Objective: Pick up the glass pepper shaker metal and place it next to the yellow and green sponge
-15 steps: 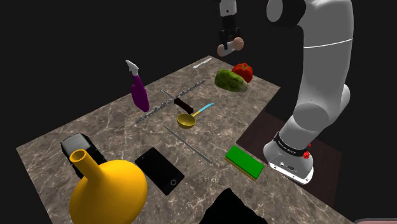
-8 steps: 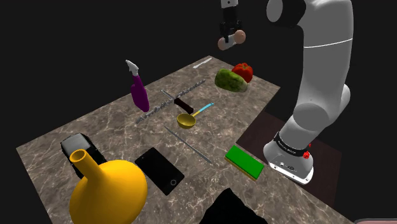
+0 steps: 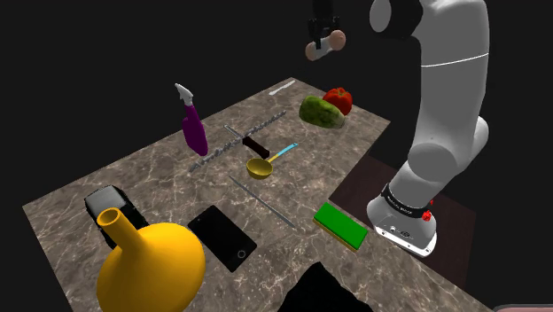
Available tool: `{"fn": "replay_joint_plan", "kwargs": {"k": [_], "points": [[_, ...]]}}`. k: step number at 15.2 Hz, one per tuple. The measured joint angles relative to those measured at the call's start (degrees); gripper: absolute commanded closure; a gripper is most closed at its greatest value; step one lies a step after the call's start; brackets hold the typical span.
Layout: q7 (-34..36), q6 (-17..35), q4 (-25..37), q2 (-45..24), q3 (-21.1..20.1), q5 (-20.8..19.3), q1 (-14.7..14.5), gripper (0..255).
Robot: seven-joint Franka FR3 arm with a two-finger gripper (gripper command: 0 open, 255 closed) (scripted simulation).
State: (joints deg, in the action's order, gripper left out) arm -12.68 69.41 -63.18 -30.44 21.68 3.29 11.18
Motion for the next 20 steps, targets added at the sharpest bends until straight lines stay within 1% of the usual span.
{"fn": "replay_joint_plan", "kwargs": {"k": [2, 3, 8, 11, 15, 18, 20], "points": [[-0.21, -1.71, 2.18, -0.46, 0.03, 0.08, 0.35, 255], [0.08, -1.41, 0.48, 0.92, 0.09, -0.24, -0.23, 255], [4.05, 4.76, -19.07, 14.61, 0.03, -3.43, -5.64, 255], [7.37, 7.05, -28.48, 21.98, -0.78, -4.91, -8.22, 255], [12.39, 9.15, -39.84, 31.52, -2.60, -6.31, -10.91, 255], [16.28, 10.33, -48.03, 38.75, -4.44, -6.90, -12.32, 255], [18.18, 9.66, -51.12, 42.54, -5.46, -7.03, -12.83, 255]]}}
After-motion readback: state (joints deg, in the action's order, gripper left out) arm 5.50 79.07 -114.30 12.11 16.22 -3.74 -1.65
